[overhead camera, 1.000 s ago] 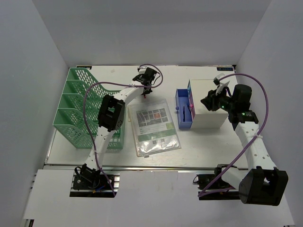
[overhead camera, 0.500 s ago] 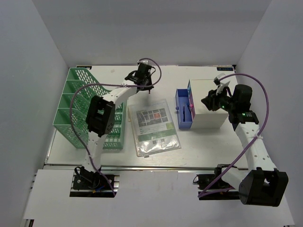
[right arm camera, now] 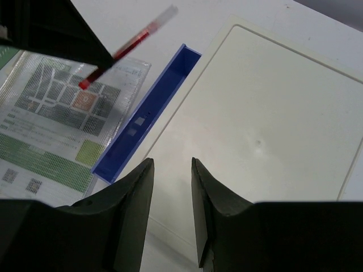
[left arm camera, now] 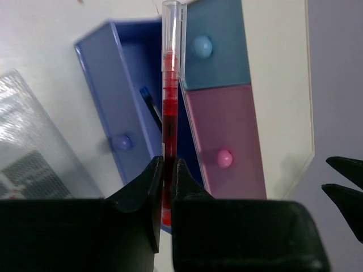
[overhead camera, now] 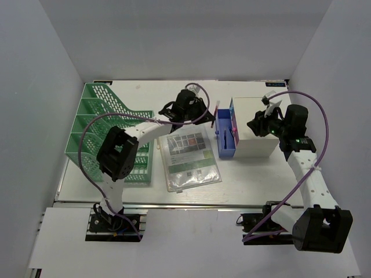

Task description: Organize the desk

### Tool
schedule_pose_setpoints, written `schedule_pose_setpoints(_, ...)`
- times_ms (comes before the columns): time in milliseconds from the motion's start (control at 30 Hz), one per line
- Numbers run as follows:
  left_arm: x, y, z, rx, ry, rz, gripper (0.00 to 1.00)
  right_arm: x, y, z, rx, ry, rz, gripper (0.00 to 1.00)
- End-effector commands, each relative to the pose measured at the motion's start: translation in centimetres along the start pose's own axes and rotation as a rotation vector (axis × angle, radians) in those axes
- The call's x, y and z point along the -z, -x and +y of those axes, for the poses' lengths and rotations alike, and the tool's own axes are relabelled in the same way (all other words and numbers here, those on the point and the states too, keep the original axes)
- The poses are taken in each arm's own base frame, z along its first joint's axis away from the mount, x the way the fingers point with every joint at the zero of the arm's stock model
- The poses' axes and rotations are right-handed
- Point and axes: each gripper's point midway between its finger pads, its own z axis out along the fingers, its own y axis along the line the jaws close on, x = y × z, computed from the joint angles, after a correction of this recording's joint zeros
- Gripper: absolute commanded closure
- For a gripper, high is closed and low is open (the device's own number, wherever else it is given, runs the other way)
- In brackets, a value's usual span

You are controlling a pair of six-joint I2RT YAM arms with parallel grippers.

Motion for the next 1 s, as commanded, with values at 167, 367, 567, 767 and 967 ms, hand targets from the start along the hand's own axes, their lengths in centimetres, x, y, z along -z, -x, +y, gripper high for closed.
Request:
schedule_pose_setpoints(167,-1.8,-1.1,-5.2,0.11,-0.136,-0.007,1.0,0.5,1.2,-0.6,0.034,-0.035,-0.047,0.61)
schedule_pose_setpoints(367,-3.9,-3.0,-4.4,0.159,-0.077,0.021,0.59,0.9,1.5,-0.9,0.041,-0.055,-0.057,0.6)
schedule_pose_setpoints(567,-4.0,-2.6,-5.3,0.16,-0.08,0.009,0.52,1.2,1.9,-1.4,0.035,-0.09,-0.069,0.6)
schedule_pose_setpoints(767,-0.1,0.1,-5.6,0.102,-0.059,-0.104,0.84,3.1,2.5,-6.4,-0.036,-0.362,-0.078,0.85)
schedule_pose_setpoints(967,2.0,-0.5,1.5,0.025,0.17,-0.137,0.94,4.2,1.6,-10.3,-0.073,-0.527,-0.033,1.0)
